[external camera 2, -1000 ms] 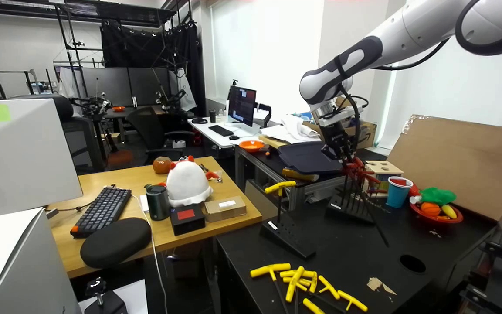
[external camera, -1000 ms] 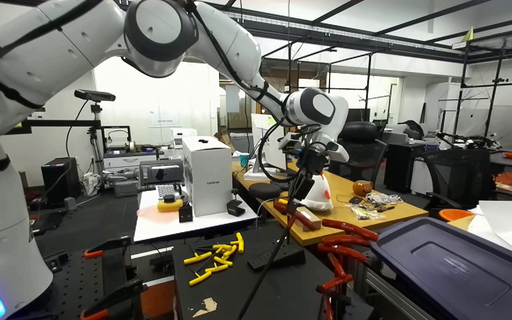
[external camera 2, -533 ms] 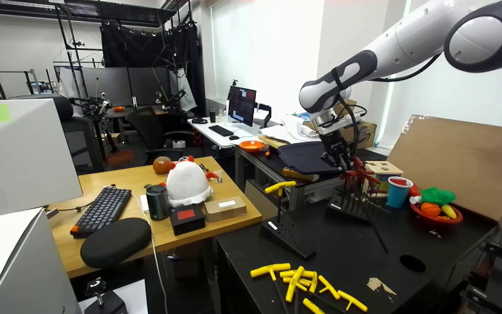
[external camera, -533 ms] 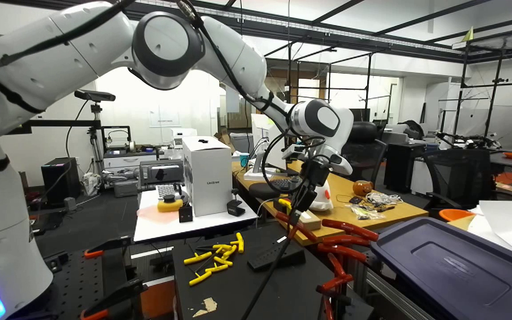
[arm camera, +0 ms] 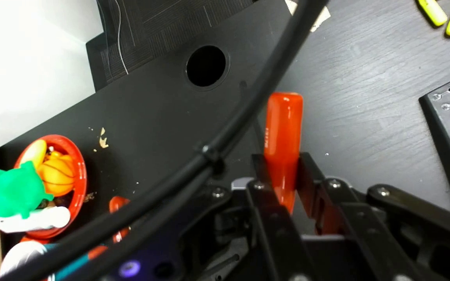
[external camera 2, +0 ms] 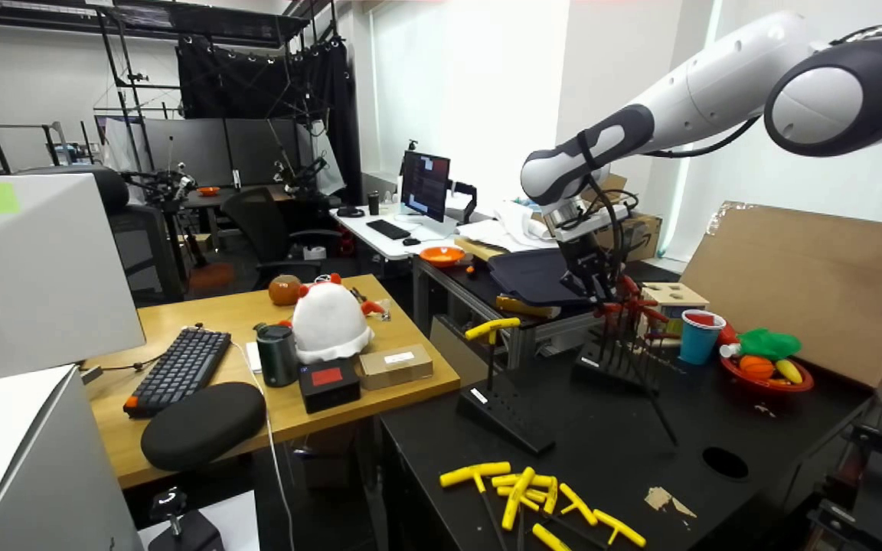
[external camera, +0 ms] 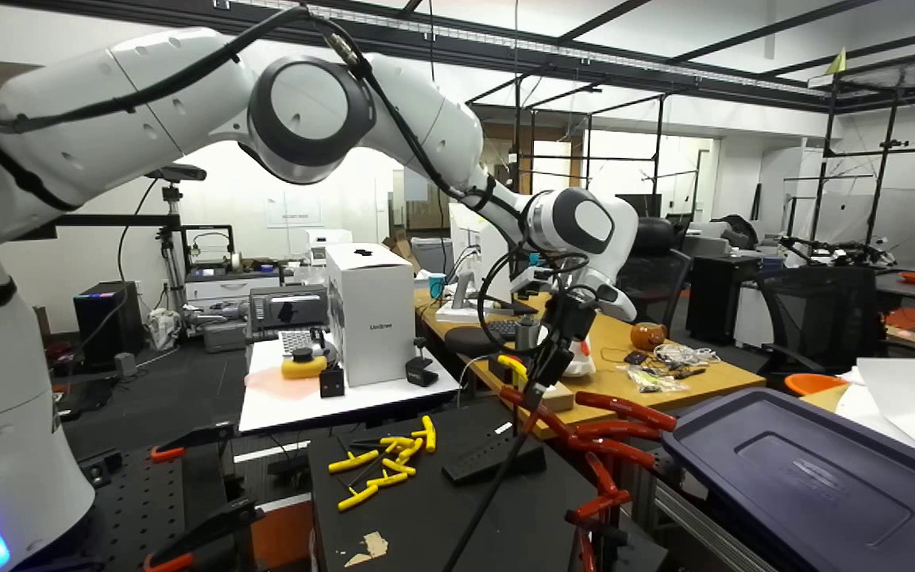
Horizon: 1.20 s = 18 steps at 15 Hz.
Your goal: Remove the longest red wrench from the holder and place it on the table
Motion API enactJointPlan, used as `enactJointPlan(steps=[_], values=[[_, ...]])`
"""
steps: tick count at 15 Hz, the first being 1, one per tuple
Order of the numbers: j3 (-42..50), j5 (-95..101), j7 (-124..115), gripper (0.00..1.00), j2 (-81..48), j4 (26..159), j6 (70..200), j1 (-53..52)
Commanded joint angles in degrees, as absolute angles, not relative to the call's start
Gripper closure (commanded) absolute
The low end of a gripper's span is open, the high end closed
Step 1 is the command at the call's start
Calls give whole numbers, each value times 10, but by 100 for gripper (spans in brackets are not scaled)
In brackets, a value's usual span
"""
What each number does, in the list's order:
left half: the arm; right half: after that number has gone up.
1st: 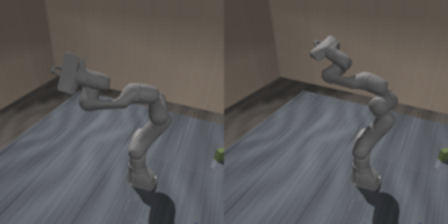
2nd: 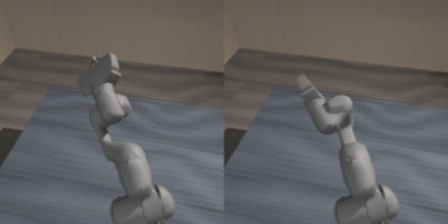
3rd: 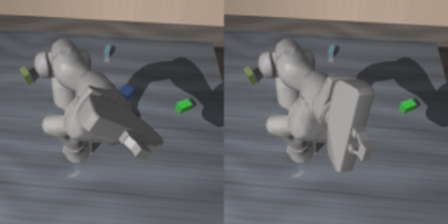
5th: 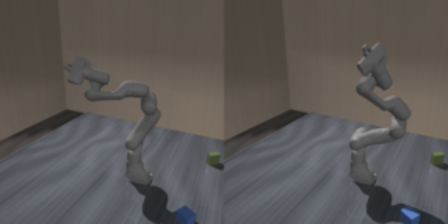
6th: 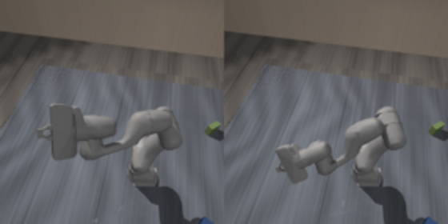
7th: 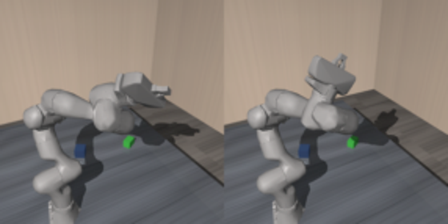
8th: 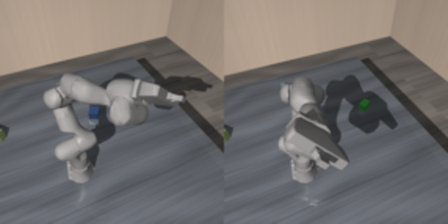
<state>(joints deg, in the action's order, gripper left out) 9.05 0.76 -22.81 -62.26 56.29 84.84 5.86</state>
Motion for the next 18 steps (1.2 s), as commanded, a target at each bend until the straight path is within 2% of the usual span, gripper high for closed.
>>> enactJointPlan(steps=[1,18], values=[[91,0,-237,94,-651,504,794,67],[87,3,-223,94,-719,414,710,78]])
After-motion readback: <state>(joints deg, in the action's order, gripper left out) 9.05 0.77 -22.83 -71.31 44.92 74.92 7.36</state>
